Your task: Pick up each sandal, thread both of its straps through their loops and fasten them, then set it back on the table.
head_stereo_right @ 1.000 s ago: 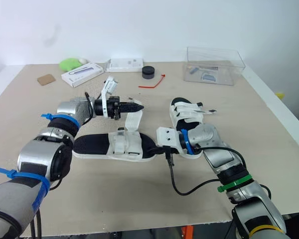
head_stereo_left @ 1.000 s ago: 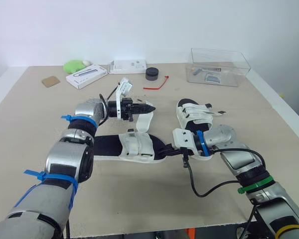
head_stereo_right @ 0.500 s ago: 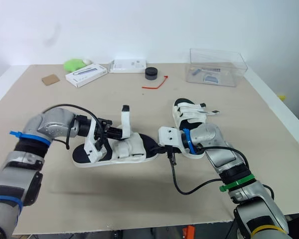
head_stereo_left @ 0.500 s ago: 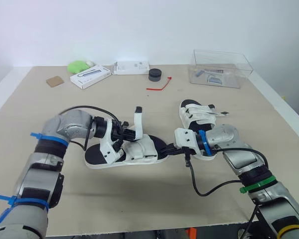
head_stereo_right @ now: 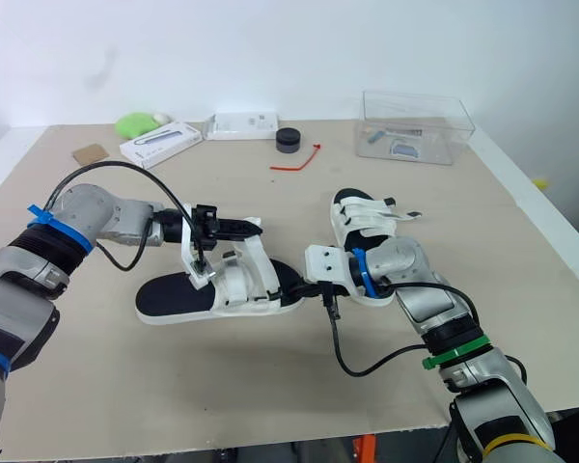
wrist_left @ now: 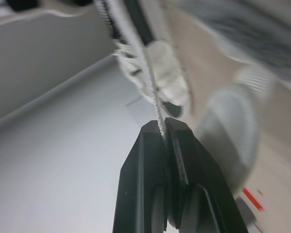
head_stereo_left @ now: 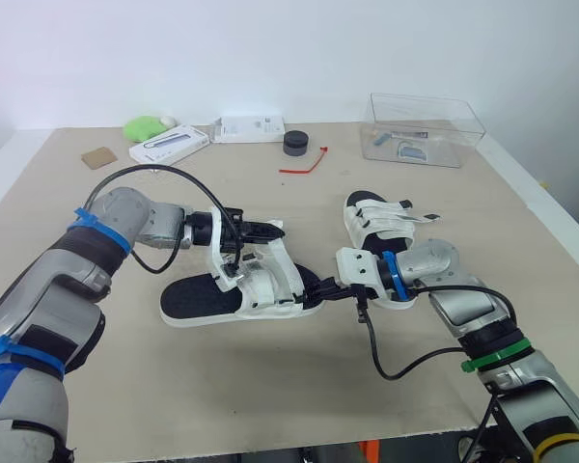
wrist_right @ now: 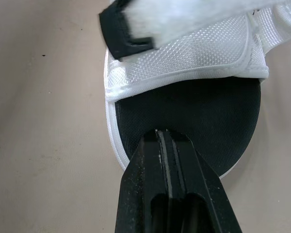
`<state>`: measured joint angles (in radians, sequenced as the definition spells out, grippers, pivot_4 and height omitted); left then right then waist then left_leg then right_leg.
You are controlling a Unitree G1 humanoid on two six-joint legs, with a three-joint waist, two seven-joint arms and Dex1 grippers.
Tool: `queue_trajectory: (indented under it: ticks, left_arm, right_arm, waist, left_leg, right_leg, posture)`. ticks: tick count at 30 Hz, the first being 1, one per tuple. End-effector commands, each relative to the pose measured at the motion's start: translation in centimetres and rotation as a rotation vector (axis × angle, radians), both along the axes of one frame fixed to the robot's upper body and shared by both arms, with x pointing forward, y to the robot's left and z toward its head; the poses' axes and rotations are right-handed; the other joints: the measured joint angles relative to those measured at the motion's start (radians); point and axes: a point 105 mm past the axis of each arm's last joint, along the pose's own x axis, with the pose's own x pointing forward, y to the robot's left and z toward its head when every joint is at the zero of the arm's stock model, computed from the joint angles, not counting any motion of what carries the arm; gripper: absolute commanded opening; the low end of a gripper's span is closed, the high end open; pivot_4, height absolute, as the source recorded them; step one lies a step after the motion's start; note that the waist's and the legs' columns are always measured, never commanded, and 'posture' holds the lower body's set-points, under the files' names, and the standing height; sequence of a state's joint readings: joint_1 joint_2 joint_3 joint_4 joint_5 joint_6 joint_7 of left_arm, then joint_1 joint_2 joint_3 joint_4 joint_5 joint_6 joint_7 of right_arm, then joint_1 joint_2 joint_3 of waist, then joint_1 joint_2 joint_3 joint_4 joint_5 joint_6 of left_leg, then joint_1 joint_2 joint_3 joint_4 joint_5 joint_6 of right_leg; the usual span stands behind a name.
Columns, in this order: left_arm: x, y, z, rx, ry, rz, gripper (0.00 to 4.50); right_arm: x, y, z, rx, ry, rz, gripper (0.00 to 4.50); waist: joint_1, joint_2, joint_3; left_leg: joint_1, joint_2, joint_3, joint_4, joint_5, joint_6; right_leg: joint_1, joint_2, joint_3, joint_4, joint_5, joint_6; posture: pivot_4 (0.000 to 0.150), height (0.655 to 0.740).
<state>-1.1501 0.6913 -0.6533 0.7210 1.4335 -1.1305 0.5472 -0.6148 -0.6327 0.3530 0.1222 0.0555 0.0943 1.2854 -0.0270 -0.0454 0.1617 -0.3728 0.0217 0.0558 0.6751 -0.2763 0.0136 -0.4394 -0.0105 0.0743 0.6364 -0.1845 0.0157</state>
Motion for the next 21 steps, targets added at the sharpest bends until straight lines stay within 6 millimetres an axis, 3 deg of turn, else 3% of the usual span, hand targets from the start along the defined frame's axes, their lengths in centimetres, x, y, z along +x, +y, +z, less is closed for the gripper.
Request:
queue_trajectory:
  ticks: [1,2,5,8,11,15,18,21]
  left_arm:
    - [-2.6,0.5,1.7,-0.073,0.178,-0.104,0.08]
    - [-3.4,0.7,1.6,-0.079,0.238,-0.137,0.08]
    - [-3.5,1.4,1.1,-0.100,0.395,-0.104,0.97]
    - [-2.6,1.8,1.8,-0.158,0.485,-0.051,2.40]
    - [-1.6,1.9,2.5,-0.230,0.537,0.052,2.40]
    - [-1.3,2.7,3.8,-0.304,0.832,0.195,2.40]
    - [-1.3,4.0,5.1,-0.443,1.337,0.278,2.40]
    - [-3.9,4.6,4.0,-0.362,1.587,0.297,2.40]
  right_arm:
    - [-0.6,-0.8,-2.1,-0.064,0.062,-0.011,0.00]
    - [-0.6,-0.8,-2.1,-0.064,0.063,-0.011,0.00]
    - [-0.7,-0.7,-2.3,-0.065,0.068,-0.007,0.00]
    - [-0.7,-0.5,-2.4,-0.064,0.072,0.000,0.00]
    - [-0.7,-0.3,-2.4,-0.061,0.072,0.007,0.00]
    - [-0.5,-0.1,-2.3,-0.057,0.072,0.011,0.00]
    - [-0.5,0.1,-2.4,-0.055,0.074,0.015,0.00]
    - [-0.6,0.2,-2.5,-0.051,0.080,0.019,0.00]
  waist:
    - [0.000,0.000,0.000]
    - [0.000,0.000,0.000]
    - [0.003,0.000,0.000]
    - [0.004,0.000,0.000]
    - [0.001,-0.001,0.000]
    - [-0.014,-0.001,0.000]
    - [-0.019,-0.001,0.000]
    - [-0.021,0.000,0.000]
  left_leg:
    - [0.000,0.000,0.001,0.000,0.000,0.000]
    - [0.000,0.000,0.002,0.000,0.000,0.000]
    - [0.000,0.000,0.005,0.000,0.000,0.000]
    - [0.002,-0.001,0.007,0.001,0.000,0.000]
    - [0.001,-0.002,0.007,0.002,0.000,0.000]
    - [0.000,0.000,0.008,0.002,-0.001,-0.001]
    - [0.000,-0.001,0.003,0.003,-0.001,-0.001]
    - [-0.001,0.001,-0.003,0.006,-0.001,-0.001]
  right_leg:
    - [0.000,0.000,0.000,0.000,0.000,0.000]
    - [0.000,0.000,0.000,0.000,0.000,0.000]
    - [0.000,-0.002,0.000,0.000,0.000,0.000]
    - [0.002,-0.002,0.000,0.000,0.000,0.000]
    - [0.002,-0.001,0.001,0.000,-0.001,0.001]
    - [-0.001,0.002,0.003,0.003,-0.003,0.001]
    - [-0.001,0.004,0.004,0.009,-0.007,0.002]
    - [-0.002,0.009,0.003,0.011,-0.013,0.005]
  posture:
    - [0.150,0.7400]
    - [0.150,0.7400]
    - [0.150,0.7400]
    - [0.150,0.7400]
    - [0.150,0.7400]
    - [0.150,0.7400]
    - [0.150,0.7400]
    - [0.150,0.7400]
